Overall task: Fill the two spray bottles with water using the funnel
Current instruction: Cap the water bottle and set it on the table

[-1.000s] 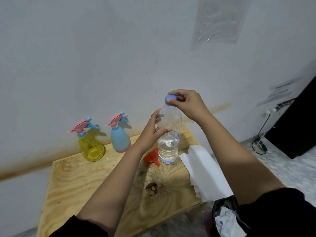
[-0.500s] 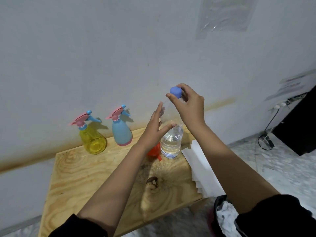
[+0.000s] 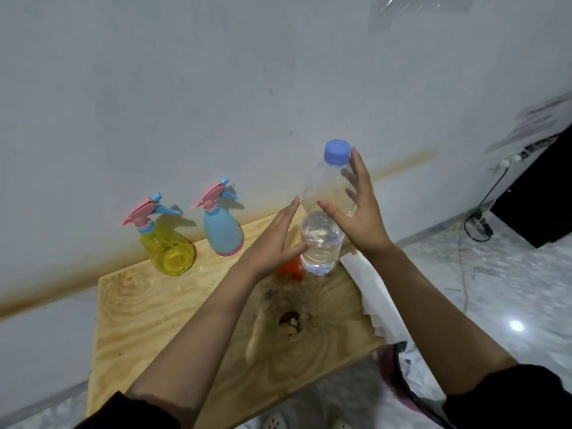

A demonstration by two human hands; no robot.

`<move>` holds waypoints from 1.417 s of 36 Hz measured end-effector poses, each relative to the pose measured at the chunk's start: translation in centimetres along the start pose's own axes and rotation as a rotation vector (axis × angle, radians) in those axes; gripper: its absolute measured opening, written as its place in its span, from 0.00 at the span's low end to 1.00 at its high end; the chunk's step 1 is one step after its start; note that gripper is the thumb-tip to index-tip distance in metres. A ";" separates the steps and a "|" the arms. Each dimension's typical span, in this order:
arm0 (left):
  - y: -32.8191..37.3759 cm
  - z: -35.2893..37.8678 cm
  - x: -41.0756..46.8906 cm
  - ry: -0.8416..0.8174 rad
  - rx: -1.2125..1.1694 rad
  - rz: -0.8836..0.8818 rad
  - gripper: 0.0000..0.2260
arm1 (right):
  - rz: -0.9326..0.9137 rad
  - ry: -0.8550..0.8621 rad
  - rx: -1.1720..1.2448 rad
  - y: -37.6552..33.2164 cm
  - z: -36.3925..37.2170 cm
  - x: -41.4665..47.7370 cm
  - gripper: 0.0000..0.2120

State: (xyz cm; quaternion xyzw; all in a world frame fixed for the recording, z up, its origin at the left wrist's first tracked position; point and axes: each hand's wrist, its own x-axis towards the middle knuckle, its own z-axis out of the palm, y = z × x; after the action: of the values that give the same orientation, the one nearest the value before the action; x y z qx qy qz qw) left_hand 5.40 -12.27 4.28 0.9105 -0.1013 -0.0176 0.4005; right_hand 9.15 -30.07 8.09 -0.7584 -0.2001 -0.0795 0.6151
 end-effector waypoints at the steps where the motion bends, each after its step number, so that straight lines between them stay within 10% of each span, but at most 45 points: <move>1: -0.9 0.2 -0.1 -0.042 0.057 -0.027 0.37 | 0.023 -0.005 -0.001 0.4 0.1 -0.4 0.42; 14: -7.1 2.5 -0.2 -0.393 0.309 -0.103 0.32 | 0.218 0.019 -0.120 4.8 1.2 -3.7 0.56; 51: -9.6 3.3 2.5 0.333 -0.661 -0.604 0.18 | 0.225 0.252 -0.104 7.6 2.0 3.8 0.50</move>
State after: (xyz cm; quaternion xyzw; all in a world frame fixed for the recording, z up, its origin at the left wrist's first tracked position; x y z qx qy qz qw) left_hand 9.11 -8.78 -4.87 0.7134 0.2443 -0.0183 0.6565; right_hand 15.43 -28.54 2.18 -0.7908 -0.0306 -0.1148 0.6005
